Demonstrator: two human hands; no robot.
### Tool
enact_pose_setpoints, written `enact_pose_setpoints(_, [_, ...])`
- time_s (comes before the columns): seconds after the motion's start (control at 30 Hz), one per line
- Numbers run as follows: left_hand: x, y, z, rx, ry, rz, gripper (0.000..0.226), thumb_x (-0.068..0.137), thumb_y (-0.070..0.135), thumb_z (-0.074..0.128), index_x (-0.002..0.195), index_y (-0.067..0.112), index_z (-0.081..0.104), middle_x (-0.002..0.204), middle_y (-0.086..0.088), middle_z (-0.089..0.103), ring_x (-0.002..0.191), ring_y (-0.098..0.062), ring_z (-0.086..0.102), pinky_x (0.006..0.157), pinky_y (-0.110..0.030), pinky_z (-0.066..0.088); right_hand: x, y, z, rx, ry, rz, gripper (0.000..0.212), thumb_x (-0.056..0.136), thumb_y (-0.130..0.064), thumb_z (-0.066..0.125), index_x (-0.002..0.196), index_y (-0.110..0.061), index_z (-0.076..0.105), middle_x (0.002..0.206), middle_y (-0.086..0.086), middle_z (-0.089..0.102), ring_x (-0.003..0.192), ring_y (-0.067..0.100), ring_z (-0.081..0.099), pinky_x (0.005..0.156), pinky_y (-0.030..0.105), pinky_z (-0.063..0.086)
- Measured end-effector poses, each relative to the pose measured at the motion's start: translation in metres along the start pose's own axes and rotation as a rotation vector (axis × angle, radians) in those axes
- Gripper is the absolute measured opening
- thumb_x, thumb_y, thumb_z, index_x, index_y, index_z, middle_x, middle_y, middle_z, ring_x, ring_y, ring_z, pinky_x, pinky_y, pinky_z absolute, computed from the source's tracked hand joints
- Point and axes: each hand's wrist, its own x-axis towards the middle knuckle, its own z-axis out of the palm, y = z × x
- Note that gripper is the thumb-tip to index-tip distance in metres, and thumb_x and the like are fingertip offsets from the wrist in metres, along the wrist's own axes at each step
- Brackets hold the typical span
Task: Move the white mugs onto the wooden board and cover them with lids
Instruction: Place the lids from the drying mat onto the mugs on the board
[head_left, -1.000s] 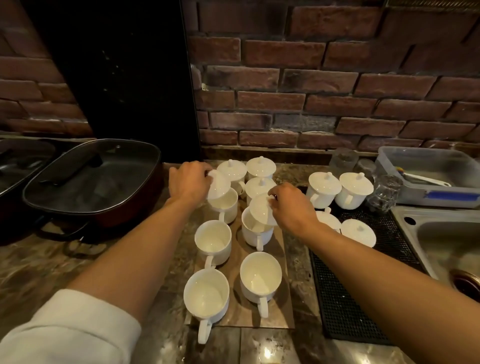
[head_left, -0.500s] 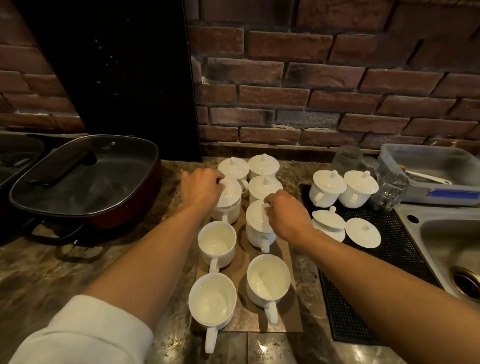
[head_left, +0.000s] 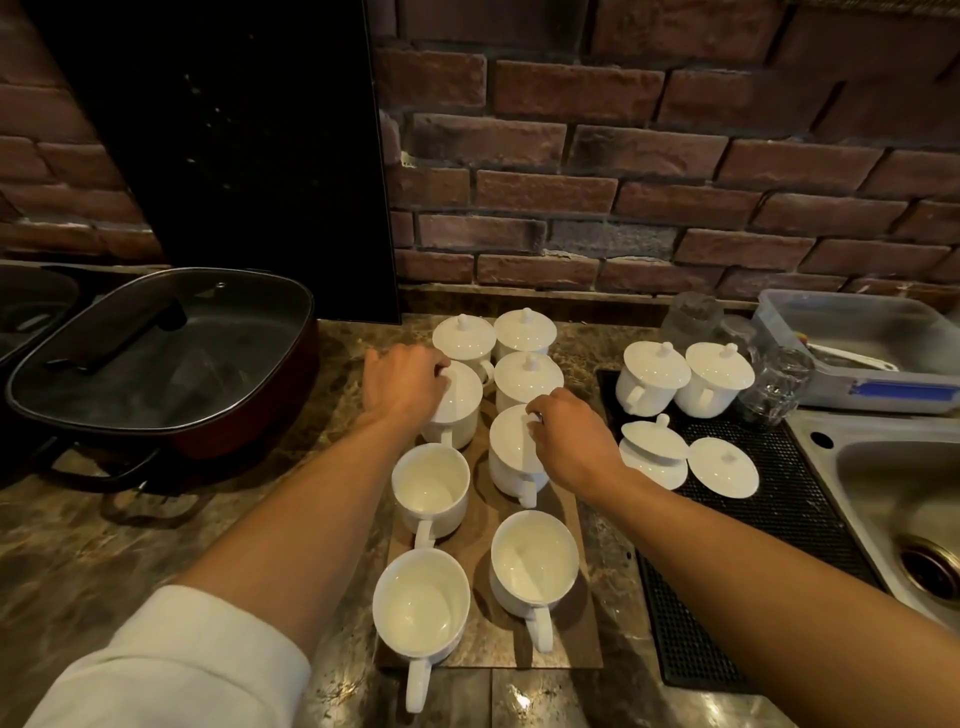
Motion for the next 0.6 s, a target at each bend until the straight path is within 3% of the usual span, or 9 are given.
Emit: enact_pose_setpoints(0.6, [0.007, -0.002, 0.014, -0.001, -0.017, 0.002, 0.028, 0.089, 0.031, 0.064, 0.117, 0.03, 0.065, 0.108, 0.002, 0.069, 0.1, -0.019, 0.06, 0.101, -0.041, 0.031, 0.005, 0.002, 0.006, 0.009, -0.034, -0.01, 0.04, 0.091, -0.007, 0.057, 0.131, -0.012, 0.054, 0.127, 0.011, 0.055, 0.106, 0.029, 0.059, 0.087, 0.036, 0.053])
